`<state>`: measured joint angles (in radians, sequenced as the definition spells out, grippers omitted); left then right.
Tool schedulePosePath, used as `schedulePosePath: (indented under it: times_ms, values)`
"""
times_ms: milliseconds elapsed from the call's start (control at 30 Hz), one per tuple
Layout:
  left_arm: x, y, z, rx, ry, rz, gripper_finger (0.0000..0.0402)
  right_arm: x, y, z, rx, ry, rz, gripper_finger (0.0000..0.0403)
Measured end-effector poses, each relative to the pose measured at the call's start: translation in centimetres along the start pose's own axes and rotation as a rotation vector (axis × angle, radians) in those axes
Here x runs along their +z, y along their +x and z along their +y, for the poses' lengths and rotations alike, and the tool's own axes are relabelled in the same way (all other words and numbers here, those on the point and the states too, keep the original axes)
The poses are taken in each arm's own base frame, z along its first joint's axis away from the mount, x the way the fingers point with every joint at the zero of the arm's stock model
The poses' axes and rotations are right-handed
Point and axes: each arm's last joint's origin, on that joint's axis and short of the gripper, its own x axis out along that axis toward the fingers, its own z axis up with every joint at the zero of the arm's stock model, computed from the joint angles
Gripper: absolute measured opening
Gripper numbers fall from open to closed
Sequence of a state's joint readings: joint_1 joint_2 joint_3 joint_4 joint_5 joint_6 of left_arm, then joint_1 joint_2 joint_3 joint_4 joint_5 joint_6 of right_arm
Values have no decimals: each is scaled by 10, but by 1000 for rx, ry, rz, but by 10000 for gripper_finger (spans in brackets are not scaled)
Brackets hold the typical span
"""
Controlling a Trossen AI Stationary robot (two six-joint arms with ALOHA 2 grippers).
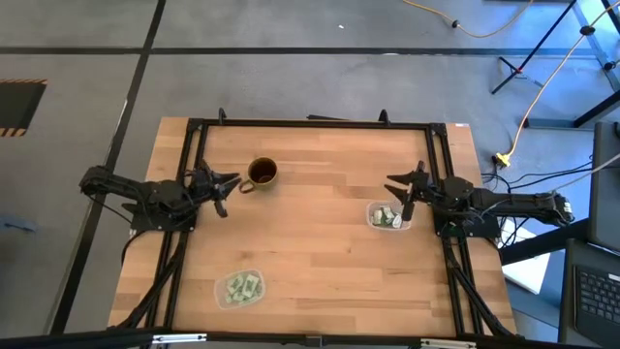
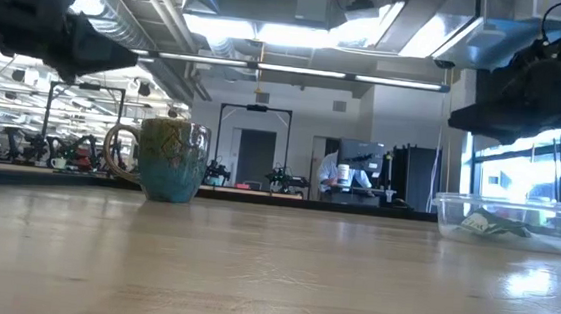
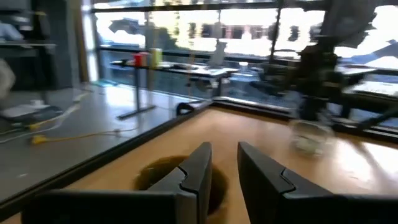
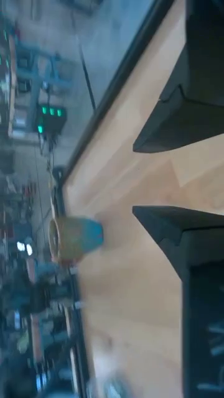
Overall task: Pick and place Stevia / Truvia into bins
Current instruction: Return to Home Position
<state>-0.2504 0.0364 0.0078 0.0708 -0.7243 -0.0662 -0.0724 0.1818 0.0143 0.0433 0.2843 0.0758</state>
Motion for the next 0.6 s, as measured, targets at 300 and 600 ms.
schedulePosePath:
  times_ms: [300,600]
  values:
    - [-7,3,0,98,9,53,72,2,1,-9,-163,-33,-16,151]
    - [-9,5,-1,97,33,78,72,2,1,-9,-167,-47,-15,151]
